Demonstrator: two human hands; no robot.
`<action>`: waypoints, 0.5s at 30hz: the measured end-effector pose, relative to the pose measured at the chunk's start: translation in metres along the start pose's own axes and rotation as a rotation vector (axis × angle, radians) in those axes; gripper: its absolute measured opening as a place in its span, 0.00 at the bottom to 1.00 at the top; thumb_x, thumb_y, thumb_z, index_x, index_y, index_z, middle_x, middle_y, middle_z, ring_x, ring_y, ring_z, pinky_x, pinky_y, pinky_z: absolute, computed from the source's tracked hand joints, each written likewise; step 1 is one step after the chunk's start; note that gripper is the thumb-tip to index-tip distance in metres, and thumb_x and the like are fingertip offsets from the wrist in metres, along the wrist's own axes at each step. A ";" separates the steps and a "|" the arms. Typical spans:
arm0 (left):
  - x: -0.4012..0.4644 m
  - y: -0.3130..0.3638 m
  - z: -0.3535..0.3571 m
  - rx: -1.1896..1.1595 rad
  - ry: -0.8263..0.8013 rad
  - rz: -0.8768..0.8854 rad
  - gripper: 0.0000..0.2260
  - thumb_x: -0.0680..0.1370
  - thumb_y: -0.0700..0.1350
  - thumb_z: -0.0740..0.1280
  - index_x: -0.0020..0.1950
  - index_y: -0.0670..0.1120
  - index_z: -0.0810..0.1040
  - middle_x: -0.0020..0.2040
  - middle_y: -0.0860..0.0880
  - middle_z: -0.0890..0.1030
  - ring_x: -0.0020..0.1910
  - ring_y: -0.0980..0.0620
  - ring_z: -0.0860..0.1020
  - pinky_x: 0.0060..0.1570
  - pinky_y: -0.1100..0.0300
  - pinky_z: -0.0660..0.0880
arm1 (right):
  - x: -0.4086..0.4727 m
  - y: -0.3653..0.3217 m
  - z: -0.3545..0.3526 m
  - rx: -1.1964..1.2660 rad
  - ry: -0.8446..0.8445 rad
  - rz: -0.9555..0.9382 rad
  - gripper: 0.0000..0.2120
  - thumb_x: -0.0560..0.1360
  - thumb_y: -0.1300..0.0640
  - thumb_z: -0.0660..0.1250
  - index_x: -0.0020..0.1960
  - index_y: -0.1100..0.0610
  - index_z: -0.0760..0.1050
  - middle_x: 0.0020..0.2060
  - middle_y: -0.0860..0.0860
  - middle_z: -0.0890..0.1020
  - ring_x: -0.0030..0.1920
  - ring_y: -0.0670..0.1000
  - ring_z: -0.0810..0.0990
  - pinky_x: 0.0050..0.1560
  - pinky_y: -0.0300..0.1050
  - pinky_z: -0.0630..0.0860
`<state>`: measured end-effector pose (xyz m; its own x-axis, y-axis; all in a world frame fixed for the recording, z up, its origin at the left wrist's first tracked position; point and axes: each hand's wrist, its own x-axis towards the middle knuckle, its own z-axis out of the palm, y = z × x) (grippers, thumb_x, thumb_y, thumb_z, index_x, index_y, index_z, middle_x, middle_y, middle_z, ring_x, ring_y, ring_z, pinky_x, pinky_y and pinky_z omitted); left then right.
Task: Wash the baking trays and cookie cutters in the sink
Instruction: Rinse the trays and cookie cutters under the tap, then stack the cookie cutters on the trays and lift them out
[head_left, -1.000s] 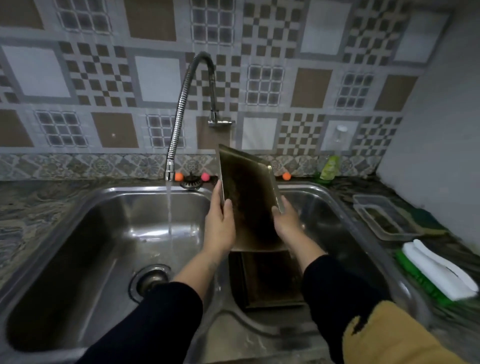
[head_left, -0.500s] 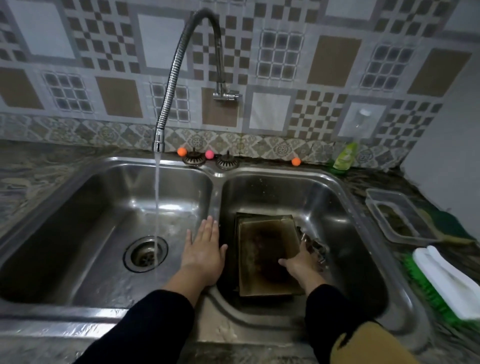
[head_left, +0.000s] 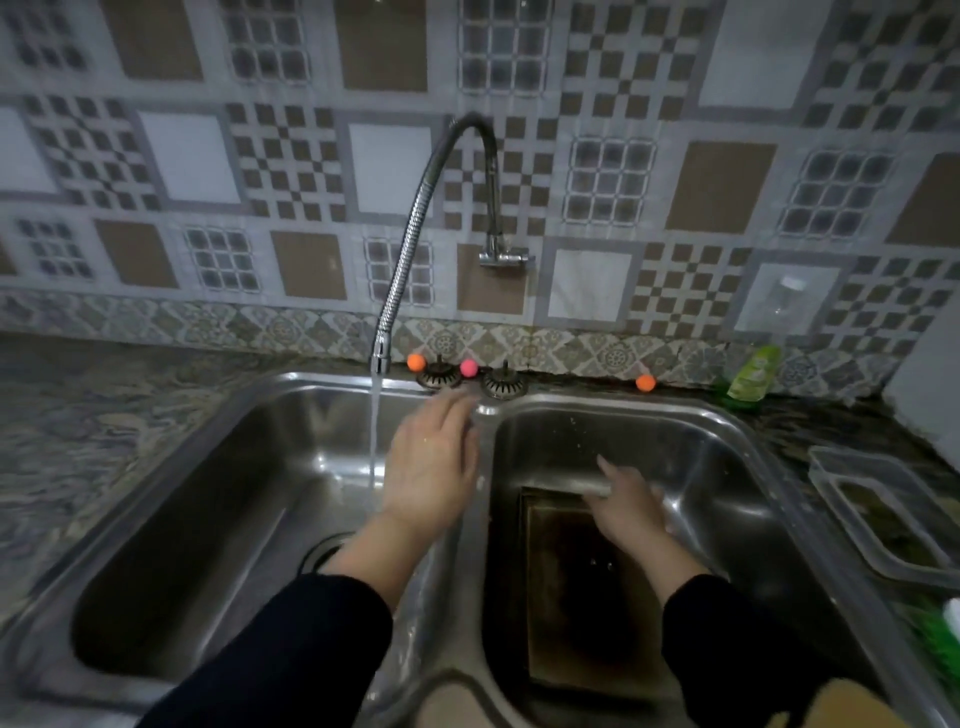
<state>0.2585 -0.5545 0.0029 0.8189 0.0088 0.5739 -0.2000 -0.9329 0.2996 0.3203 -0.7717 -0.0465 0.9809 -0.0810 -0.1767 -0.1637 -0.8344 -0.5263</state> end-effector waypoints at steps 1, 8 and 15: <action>0.020 -0.004 -0.014 0.016 0.135 0.044 0.17 0.79 0.45 0.58 0.67 0.46 0.74 0.68 0.47 0.73 0.68 0.47 0.70 0.67 0.51 0.66 | 0.007 -0.018 -0.010 0.030 0.031 -0.084 0.25 0.79 0.49 0.61 0.74 0.44 0.61 0.73 0.49 0.63 0.72 0.58 0.60 0.70 0.54 0.60; 0.098 -0.034 -0.076 -0.179 0.243 -0.166 0.20 0.83 0.53 0.53 0.75 0.62 0.57 0.63 0.49 0.75 0.52 0.51 0.79 0.46 0.54 0.75 | 0.054 -0.141 -0.066 0.431 0.223 -0.475 0.19 0.80 0.57 0.59 0.71 0.48 0.68 0.54 0.48 0.77 0.51 0.46 0.76 0.50 0.38 0.72; 0.099 -0.056 -0.046 -0.665 0.179 -0.182 0.27 0.82 0.42 0.57 0.68 0.75 0.61 0.36 0.52 0.75 0.26 0.61 0.68 0.28 0.63 0.68 | 0.124 -0.185 -0.071 0.494 0.391 -0.416 0.17 0.80 0.63 0.60 0.68 0.56 0.72 0.61 0.54 0.79 0.60 0.52 0.78 0.53 0.32 0.66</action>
<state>0.3262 -0.4843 0.0783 0.7807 0.2559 0.5701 -0.4015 -0.4938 0.7714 0.4793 -0.6655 0.0880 0.9227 -0.0770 0.3778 0.2908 -0.5047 -0.8129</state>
